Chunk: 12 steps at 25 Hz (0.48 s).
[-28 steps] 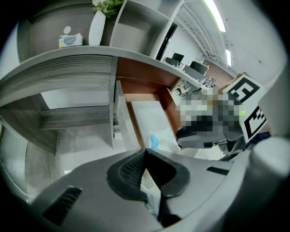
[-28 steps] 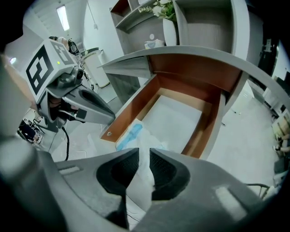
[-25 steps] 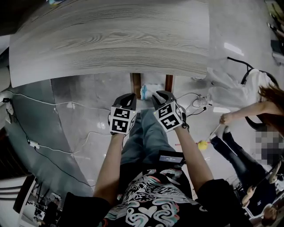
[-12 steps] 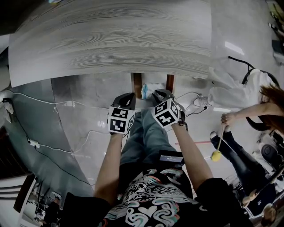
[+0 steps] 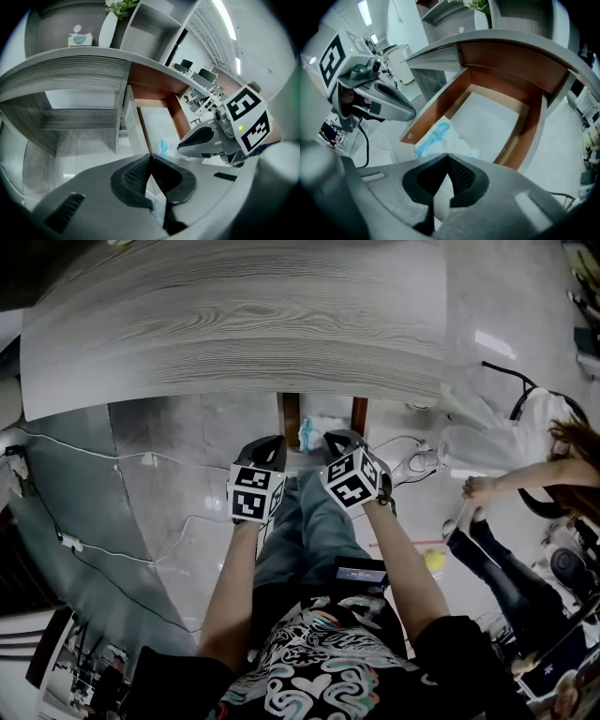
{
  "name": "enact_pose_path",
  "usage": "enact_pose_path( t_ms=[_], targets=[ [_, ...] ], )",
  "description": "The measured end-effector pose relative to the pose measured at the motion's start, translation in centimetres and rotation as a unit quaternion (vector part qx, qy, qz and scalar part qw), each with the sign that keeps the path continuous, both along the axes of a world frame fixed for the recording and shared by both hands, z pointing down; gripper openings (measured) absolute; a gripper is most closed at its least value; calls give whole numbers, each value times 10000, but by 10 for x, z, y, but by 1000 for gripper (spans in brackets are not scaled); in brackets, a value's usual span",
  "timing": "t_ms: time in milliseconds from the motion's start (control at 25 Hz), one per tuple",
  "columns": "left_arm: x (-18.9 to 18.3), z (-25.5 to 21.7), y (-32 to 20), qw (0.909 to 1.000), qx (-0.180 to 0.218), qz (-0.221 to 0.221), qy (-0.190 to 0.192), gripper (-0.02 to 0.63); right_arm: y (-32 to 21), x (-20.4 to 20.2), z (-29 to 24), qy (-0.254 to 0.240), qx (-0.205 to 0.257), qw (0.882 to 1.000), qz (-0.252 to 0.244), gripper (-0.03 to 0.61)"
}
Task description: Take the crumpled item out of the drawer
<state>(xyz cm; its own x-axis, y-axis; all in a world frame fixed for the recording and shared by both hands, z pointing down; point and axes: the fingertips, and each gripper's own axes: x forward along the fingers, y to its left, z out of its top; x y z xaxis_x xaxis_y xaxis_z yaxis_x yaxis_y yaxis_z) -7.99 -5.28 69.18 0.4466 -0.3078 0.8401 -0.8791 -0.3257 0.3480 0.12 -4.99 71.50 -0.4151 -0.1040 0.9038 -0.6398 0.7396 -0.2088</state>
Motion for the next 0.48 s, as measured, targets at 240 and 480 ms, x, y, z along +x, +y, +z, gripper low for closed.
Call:
enact_pose_path(
  t_ms=[240, 480],
  targets=[
    [1, -2, 0, 10000, 51, 2, 35, 0, 2, -3, -7, -67, 101, 9999, -32, 8],
    [8, -12, -2, 9999, 140, 84, 50, 0, -4, 6, -22, -33, 299, 9995, 47, 8]
  ],
)
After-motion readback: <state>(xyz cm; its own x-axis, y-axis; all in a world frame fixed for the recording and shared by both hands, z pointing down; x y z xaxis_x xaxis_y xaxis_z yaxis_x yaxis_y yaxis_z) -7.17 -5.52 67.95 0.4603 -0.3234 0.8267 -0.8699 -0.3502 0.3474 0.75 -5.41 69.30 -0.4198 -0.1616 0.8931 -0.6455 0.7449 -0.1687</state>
